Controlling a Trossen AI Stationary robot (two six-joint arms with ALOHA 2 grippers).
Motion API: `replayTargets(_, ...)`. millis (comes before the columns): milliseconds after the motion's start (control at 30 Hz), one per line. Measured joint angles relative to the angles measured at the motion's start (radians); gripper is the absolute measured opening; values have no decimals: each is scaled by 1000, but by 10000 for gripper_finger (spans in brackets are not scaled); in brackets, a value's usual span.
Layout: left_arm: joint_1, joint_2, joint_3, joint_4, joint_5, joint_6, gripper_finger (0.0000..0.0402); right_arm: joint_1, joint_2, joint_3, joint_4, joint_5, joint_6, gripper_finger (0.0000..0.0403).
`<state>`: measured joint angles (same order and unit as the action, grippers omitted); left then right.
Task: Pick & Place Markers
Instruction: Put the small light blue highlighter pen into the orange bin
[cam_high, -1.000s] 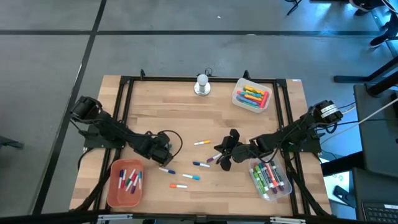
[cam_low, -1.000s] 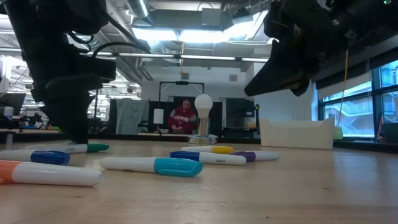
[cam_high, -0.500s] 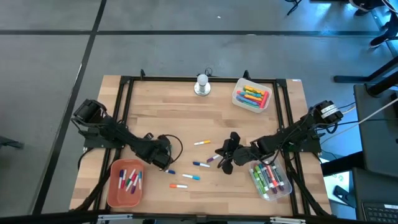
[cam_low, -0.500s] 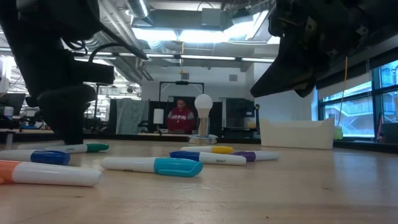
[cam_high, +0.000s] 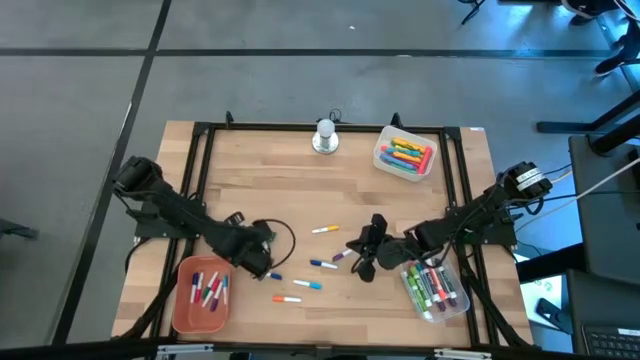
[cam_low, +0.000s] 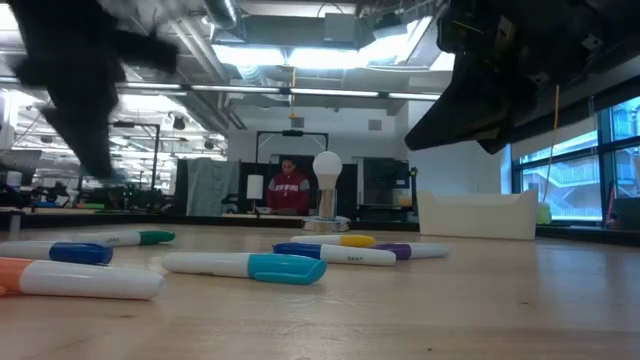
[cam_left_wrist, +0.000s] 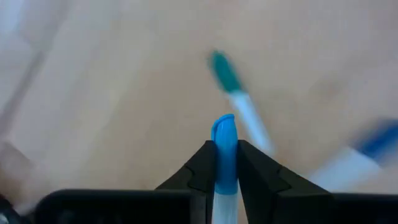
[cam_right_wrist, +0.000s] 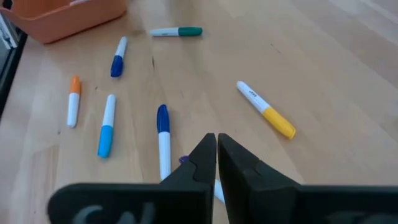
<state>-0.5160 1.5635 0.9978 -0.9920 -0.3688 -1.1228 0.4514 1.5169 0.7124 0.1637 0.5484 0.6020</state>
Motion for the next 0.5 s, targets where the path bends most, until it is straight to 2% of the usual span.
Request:
replayTargets(133,-80,-39,106,-130,150,-46,42,16,0,0,-5,6,17,18)
replayTargets(233,-162,-64,155,-143,275,-137,43,24,0,0,-7,7,15,18)
replayTargets(500,-382,-71,88,-148,345,-417,65,39,0,0,-19,9,-3,18)
